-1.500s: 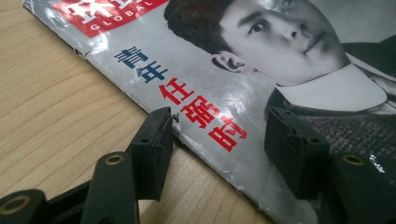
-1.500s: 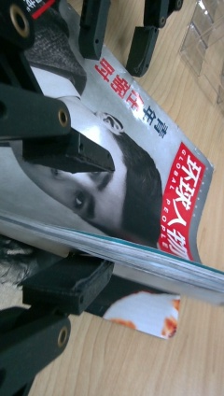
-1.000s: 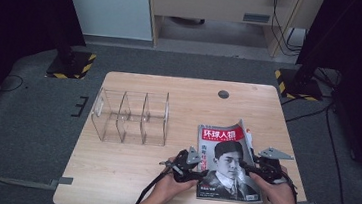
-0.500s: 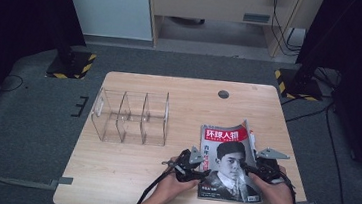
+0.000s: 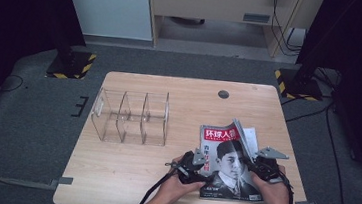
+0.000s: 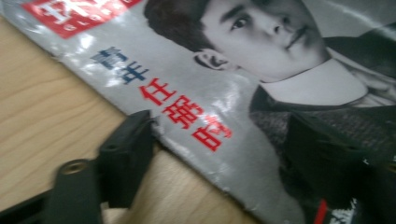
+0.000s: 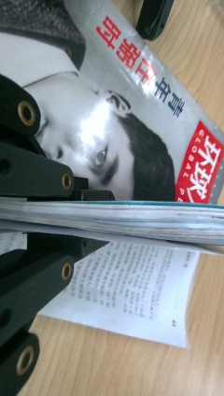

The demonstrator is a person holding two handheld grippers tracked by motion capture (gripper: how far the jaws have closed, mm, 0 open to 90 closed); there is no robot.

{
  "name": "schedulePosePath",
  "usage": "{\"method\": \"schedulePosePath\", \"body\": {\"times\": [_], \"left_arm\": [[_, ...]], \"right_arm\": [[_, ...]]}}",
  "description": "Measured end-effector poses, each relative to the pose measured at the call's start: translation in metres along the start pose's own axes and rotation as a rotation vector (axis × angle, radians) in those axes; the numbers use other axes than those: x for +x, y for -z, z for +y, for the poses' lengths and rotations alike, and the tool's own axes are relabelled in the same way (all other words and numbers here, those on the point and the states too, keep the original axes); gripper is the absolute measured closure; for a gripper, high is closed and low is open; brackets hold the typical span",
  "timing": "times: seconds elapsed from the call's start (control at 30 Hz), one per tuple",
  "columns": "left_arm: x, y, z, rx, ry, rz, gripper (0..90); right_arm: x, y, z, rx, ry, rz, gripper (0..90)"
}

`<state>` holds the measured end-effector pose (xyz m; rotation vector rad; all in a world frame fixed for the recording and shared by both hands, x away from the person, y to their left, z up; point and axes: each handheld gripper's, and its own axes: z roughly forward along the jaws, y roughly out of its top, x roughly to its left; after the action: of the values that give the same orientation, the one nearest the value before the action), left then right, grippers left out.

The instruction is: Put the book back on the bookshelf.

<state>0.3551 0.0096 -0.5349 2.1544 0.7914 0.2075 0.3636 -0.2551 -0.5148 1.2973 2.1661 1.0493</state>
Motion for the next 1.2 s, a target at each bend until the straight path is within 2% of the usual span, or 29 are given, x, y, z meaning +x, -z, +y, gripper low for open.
{"method": "schedulePosePath", "body": {"times": [0.1,0.17,0.23,0.27,0.33,0.4,0.47,0.5,0.67,0.7,0.73,0.77,0.87,0.93,0.97,1.0,1.03,1.07,1.13,1.17,1.2], "left_arm": [[0.005,0.000,0.001,-0.010,0.037,-0.016,10.0],[0.011,-0.001,0.002,-0.020,0.068,-0.003,9.5],[0.017,0.000,0.003,-0.039,0.061,0.016,9.1],[0.020,0.001,0.004,-0.039,0.071,0.020,8.5],[0.027,0.003,0.004,-0.045,0.101,0.014,7.4],[0.030,0.003,0.004,-0.038,0.106,0.012,7.3],[0.033,0.002,0.003,-0.042,0.128,0.010,7.2],[0.034,0.001,0.003,-0.041,0.148,0.002,7.2],[0.034,-0.001,0.006,-0.038,0.149,-0.009,7.3],[0.034,-0.002,0.006,-0.033,0.133,-0.007,7.2],[0.034,-0.003,0.007,-0.036,0.143,-0.008,7.5],[0.034,-0.003,0.007,-0.036,0.143,-0.008,7.5],[0.032,-0.005,0.008,-0.050,0.149,-0.055,9.0],[0.031,-0.009,0.011,-0.047,0.137,-0.075,11.2],[0.030,-0.010,0.012,-0.049,0.136,-0.081,15.3],[0.030,-0.010,0.012,-0.049,0.136,-0.081,15.4],[0.030,-0.010,0.012,-0.046,0.139,-0.075,15.4],[0.031,-0.007,0.011,-0.038,0.128,-0.052,22.6],[0.031,-0.006,0.011,-0.034,0.112,-0.045,25.8],[0.030,-0.005,0.010,-0.023,0.091,-0.030,29.2],[0.030,-0.005,0.010,-0.023,0.091,-0.030,31.1]], "right_arm": [[-0.001,0.004,-0.001,-0.034,-0.002,0.020,87.5],[-0.001,0.005,0.000,-0.051,-0.003,0.031,87.6],[-0.001,0.008,0.001,-0.075,0.006,0.039,87.7],[-0.001,0.010,0.001,-0.092,0.001,0.049,87.8],[0.001,0.015,0.002,-0.126,0.001,0.068,87.8],[0.002,0.017,0.004,-0.136,-0.004,0.080,87.8],[0.003,0.022,0.005,-0.157,0.002,0.099,87.8],[0.003,0.024,0.006,-0.175,0.000,0.108,87.8],[0.004,0.035,0.007,-0.242,-0.015,0.165,87.9],[0.004,0.036,0.007,-0.254,-0.018,0.175,87.9],[0.002,0.041,0.007,-0.294,-0.039,0.209,87.9],[0.002,0.041,0.007,-0.294,-0.039,0.209,87.9],[-0.001,0.043,0.006,-0.326,-0.080,0.246,87.9],[-0.002,0.039,0.005,-0.316,-0.092,0.247,87.8],[-0.002,0.031,0.004,-0.273,-0.087,0.243,87.8],[-0.002,0.031,0.004,-0.273,-0.087,0.243,87.8],[-0.001,0.026,0.004,-0.251,-0.083,0.232,87.8],[-0.002,0.021,0.001,-0.223,-0.090,0.236,87.7],[-0.002,0.018,0.000,-0.202,-0.097,0.238,87.7],[0.000,0.012,-0.004,-0.130,-0.070,0.230,87.5],[0.000,0.012,-0.004,-0.130,-0.070,0.230,87.5]]}}
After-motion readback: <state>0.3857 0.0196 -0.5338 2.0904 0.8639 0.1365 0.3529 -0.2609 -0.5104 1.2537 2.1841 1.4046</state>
